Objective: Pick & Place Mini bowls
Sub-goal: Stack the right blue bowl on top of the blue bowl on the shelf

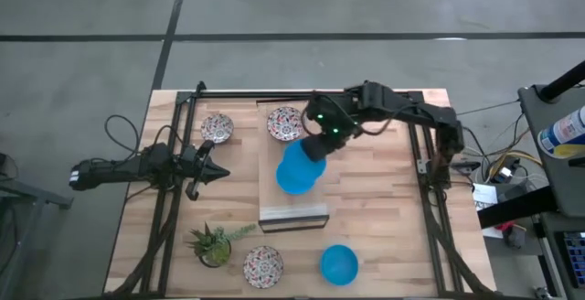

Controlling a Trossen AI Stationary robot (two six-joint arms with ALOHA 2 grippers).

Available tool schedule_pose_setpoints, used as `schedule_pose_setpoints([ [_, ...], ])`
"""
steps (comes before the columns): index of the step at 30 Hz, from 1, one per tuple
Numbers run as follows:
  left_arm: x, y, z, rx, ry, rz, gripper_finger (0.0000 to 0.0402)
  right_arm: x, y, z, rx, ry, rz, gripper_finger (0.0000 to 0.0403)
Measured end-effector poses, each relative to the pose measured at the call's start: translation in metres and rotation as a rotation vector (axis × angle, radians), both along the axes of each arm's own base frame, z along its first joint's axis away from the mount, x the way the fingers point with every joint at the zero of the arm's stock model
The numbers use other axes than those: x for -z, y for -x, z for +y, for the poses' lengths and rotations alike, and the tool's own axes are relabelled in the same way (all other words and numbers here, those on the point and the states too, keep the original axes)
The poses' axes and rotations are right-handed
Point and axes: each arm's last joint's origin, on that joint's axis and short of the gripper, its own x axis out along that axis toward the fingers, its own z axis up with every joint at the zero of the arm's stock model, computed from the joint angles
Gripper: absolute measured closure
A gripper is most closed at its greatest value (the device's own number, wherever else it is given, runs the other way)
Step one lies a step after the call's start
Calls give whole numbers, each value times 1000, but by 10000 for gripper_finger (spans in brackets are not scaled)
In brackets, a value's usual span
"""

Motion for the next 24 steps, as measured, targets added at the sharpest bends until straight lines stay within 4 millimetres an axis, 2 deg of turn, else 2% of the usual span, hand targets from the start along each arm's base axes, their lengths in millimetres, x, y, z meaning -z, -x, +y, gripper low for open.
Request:
schedule_pose_setpoints([
  [12,0,0,0,0,0,0,401,21,-34,-5,-85,12,90,394],
  [24,0,0,0,0,0,0,401,31,-41,-5,-123,-3,111,394],
])
